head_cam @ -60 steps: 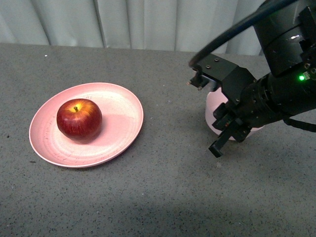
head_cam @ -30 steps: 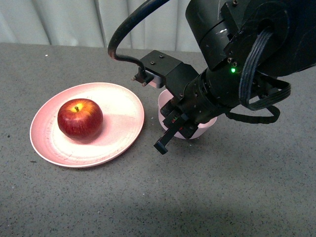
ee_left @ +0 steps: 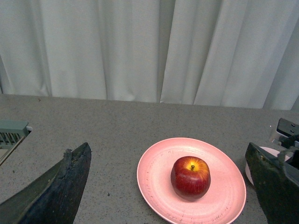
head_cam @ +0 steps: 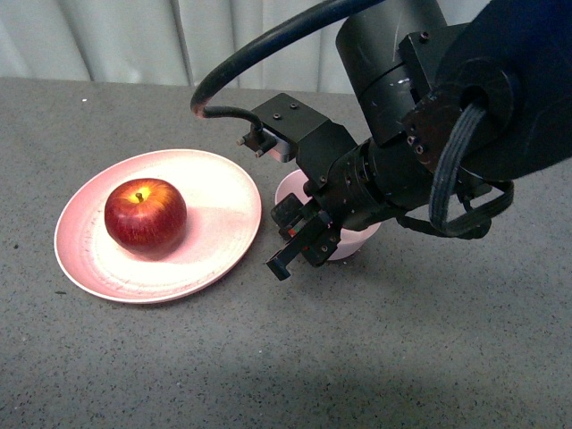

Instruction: Move apple from plate to bowl

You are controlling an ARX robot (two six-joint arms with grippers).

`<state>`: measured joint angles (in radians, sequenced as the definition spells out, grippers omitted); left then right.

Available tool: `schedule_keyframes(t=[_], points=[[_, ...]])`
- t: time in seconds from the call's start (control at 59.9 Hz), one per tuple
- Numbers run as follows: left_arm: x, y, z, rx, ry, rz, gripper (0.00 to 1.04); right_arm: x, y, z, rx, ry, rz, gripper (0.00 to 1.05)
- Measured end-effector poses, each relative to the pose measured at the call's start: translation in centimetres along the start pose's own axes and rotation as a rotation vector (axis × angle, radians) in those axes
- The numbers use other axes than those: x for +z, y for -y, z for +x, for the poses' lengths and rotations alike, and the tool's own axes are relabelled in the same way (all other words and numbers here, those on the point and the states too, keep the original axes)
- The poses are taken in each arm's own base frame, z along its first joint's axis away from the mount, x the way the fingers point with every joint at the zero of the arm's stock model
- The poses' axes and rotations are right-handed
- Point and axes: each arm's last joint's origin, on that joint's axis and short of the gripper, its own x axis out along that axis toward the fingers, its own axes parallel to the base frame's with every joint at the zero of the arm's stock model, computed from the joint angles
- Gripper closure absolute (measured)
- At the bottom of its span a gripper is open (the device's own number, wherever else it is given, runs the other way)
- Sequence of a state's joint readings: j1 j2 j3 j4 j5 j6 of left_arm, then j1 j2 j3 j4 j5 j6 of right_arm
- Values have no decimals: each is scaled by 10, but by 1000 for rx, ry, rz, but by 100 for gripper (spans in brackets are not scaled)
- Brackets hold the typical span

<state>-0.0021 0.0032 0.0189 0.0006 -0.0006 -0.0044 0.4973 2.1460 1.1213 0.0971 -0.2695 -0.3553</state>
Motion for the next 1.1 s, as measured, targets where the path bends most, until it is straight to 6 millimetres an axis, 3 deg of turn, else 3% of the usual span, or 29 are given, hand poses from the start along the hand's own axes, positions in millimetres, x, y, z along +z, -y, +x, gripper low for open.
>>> schedule_keyframes(t=[0.134, 0.317, 0.501, 0.584, 0.651, 0.751, 0.985, 1.102], points=[[0, 0, 0, 0, 0, 0, 7, -3, 7, -24, -120, 135, 91, 38], [0, 0, 0, 0, 0, 0, 7, -9, 14, -68, -262, 324, 185, 9], [0, 0, 0, 0, 0, 0, 7, -28, 14, -102, -383, 417, 253, 9], [0, 0, 0, -2, 0, 0, 7, -48, 10, -114, -759, 630, 358, 28], [0, 0, 0, 2, -1, 0, 7, -64, 6, -133, -851, 730, 393, 41], [0, 0, 0, 2, 0, 0, 7, -82, 0, -166, -876, 799, 404, 64], [0, 0, 0, 0, 0, 0, 7, -110, -12, -192, -872, 780, 409, 103], [0, 0, 0, 2, 0, 0, 7, -118, -19, -205, -860, 770, 412, 104]])
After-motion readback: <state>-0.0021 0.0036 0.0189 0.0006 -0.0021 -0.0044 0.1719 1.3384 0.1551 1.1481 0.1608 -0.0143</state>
